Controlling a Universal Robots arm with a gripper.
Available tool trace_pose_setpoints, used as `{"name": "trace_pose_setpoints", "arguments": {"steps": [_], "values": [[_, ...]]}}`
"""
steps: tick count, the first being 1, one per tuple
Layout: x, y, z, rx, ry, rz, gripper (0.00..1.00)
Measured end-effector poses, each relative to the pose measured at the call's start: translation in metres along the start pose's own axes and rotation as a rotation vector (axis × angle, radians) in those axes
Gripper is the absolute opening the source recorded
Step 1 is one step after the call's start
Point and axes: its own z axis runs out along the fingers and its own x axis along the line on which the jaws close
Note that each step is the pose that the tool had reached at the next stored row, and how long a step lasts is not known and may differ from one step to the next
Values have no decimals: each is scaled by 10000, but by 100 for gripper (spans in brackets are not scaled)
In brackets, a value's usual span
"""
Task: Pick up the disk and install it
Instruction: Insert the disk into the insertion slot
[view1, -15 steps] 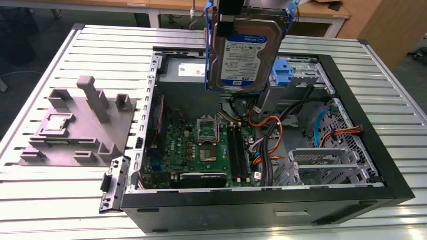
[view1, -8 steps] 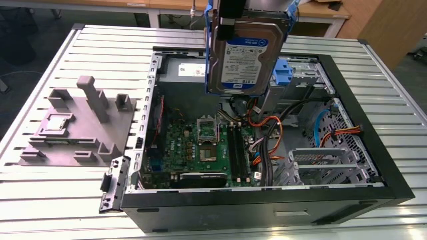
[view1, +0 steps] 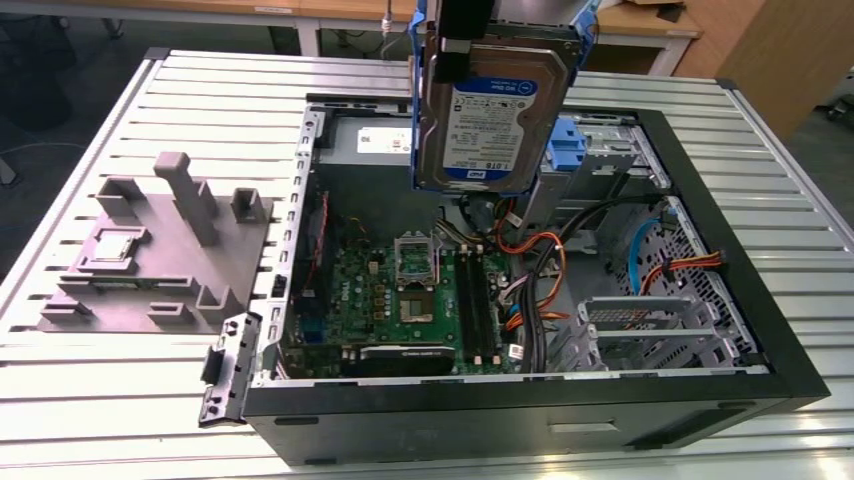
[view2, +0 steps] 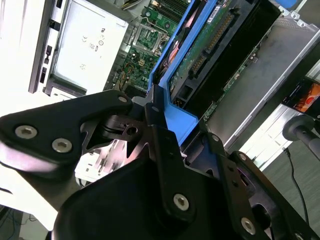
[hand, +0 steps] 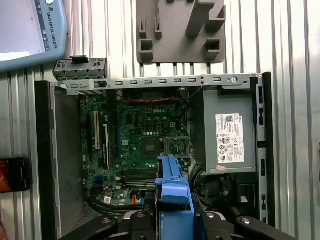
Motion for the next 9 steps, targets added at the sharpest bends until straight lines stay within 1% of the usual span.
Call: {"name": "trace_pose_setpoints", "arguments": {"steps": [6, 9], "values": [[0, -1, 0, 0, 0, -1, 36], [0, -15, 0, -1, 1, -1, 36]]}}
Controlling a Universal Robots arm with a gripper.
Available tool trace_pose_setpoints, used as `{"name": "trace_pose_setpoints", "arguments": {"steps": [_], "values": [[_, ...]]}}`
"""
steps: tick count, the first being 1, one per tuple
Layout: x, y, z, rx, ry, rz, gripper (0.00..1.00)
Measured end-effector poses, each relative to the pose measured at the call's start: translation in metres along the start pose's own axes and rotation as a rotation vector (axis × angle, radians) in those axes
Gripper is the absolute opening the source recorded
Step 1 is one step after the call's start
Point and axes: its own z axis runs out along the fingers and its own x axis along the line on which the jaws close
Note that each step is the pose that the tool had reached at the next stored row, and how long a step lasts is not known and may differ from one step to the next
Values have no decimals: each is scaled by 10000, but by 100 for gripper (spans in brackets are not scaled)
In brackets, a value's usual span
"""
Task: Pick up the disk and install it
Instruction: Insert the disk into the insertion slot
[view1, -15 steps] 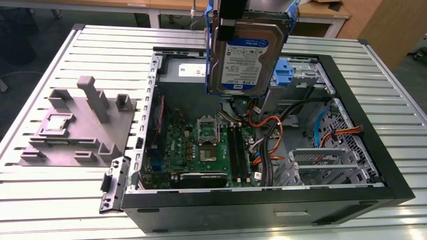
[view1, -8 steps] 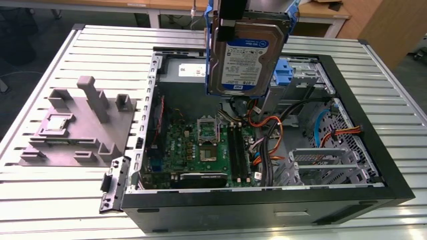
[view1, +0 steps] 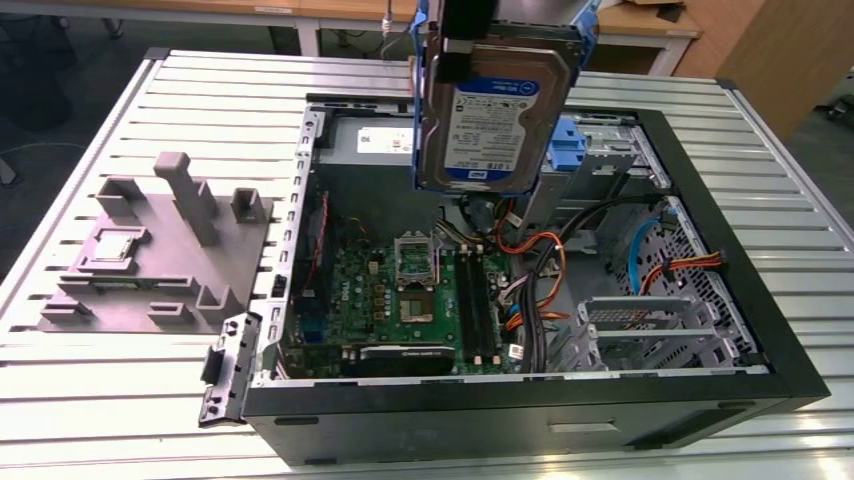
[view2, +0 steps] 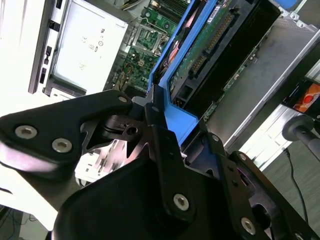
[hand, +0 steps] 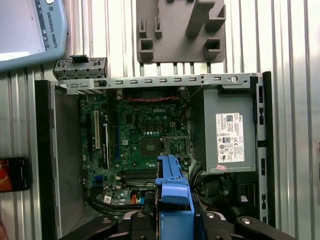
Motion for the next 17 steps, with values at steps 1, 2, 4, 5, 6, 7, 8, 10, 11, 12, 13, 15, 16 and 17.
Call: {"name": "trace_pose_setpoints", "arguments": {"steps": [1, 2, 4, 5, 6, 7, 8, 10, 11, 12, 13, 15, 16, 17], "values": [[-1, -10, 0, 0, 0, 0, 36], [-2, -22, 1, 1, -1, 0, 36], [-4, -52, 0, 0, 0, 0, 36], [-5, -67, 1, 1, -1, 0, 36], [-5, -82, 1, 1, -1, 1, 36], [-6, -96, 1, 0, 0, 1, 36], [-7, -109, 1, 0, 0, 0, 36], [-6, -119, 1, 0, -1, 0, 36], [-2, -119, 1, 1, -1, 1, 36], [8, -120, 1, 1, -1, 0, 36], [23, -121, 1, 0, 0, 0, 36], [69, -124, 1, 1, -1, 0, 36], [92, -125, 2, 1, -1, 0, 36], [116, -127, 2, 1, -2, 0, 36]]}}
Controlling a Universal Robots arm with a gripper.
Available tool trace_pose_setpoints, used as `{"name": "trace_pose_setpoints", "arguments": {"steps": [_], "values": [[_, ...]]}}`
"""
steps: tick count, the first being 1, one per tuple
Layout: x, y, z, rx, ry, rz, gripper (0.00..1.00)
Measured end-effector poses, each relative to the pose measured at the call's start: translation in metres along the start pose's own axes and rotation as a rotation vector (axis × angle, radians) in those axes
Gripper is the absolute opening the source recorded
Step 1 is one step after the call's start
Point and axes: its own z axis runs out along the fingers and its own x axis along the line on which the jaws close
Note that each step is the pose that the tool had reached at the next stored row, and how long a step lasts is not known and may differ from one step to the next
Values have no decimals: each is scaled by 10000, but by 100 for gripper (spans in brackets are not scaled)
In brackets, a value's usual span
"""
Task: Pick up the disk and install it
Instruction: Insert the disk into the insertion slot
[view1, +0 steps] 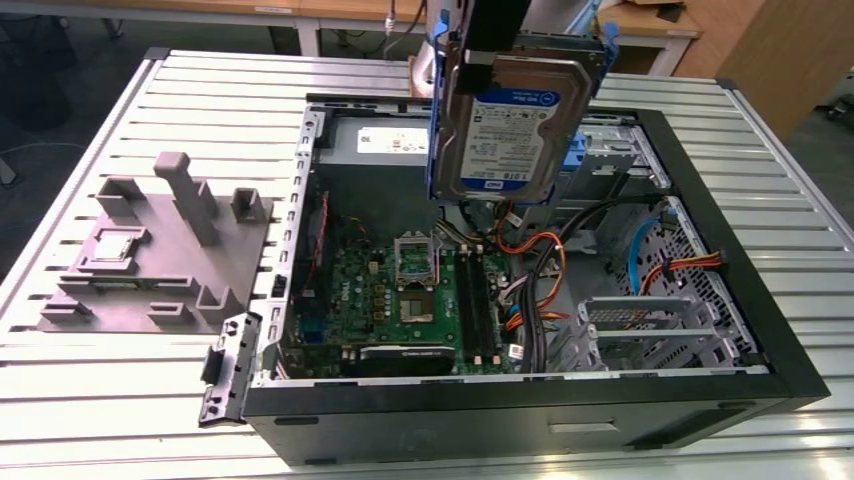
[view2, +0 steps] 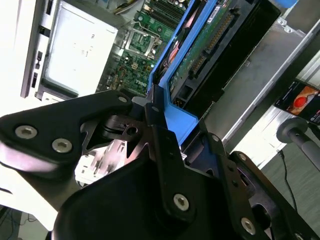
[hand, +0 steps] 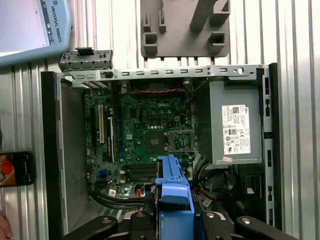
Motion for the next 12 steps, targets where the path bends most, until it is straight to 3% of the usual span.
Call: {"name": "trace_pose_setpoints", "arguments": {"steps": [3, 7, 12], "values": [[46, -3, 0, -1, 1, -13, 36], [53, -19, 7, -1, -1, -184, 36], [73, -95, 8, -13, 1, -216, 36]]}}
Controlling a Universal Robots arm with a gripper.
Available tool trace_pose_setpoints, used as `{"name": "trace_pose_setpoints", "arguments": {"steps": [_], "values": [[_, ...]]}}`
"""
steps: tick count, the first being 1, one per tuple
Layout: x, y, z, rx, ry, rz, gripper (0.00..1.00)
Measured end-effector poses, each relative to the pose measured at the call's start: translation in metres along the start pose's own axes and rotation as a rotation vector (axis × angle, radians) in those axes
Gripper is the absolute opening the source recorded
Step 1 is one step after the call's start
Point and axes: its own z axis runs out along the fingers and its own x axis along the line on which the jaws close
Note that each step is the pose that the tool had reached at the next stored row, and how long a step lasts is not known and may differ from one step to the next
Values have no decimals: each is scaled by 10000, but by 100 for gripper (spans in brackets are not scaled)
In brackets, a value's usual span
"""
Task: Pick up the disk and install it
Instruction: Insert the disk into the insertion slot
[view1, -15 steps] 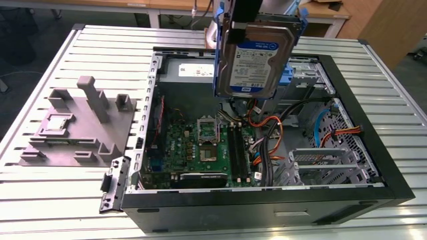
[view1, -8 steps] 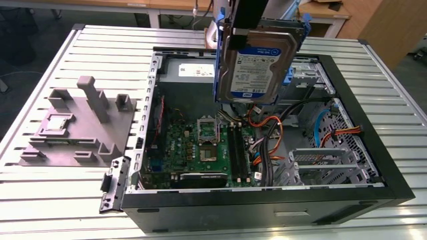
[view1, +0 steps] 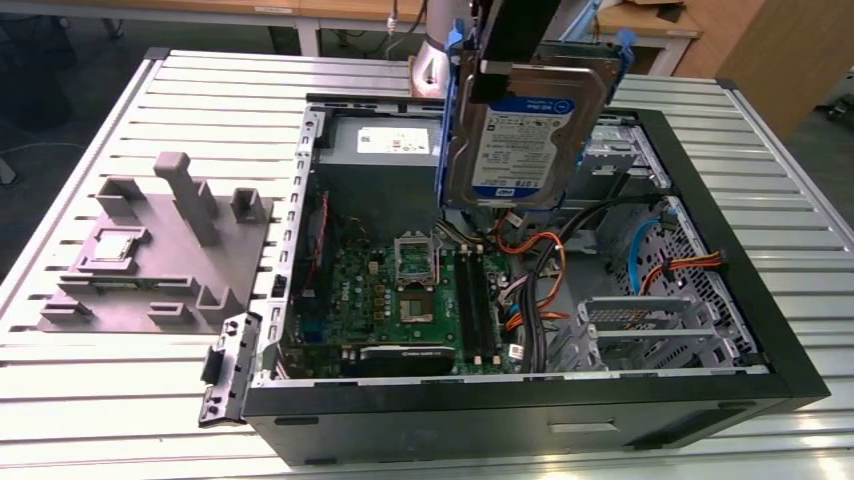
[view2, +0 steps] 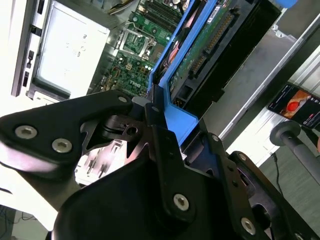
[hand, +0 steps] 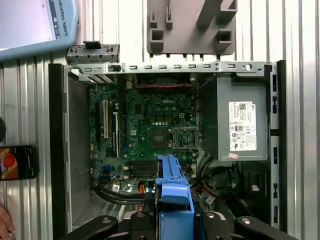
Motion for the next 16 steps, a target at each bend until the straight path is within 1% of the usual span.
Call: {"name": "trace_pose_setpoints", "arguments": {"steps": [2, 5, 12, 14, 16], "values": [[18, -16, 0, -3, -1, 0, 36], [54, -22, 0, -3, -1, 0, 36], [164, -27, -1, -3, -1, 1, 36], [177, -34, -1, -3, 2, 0, 36], [179, -59, 0, -3, 1, 1, 36]]}}
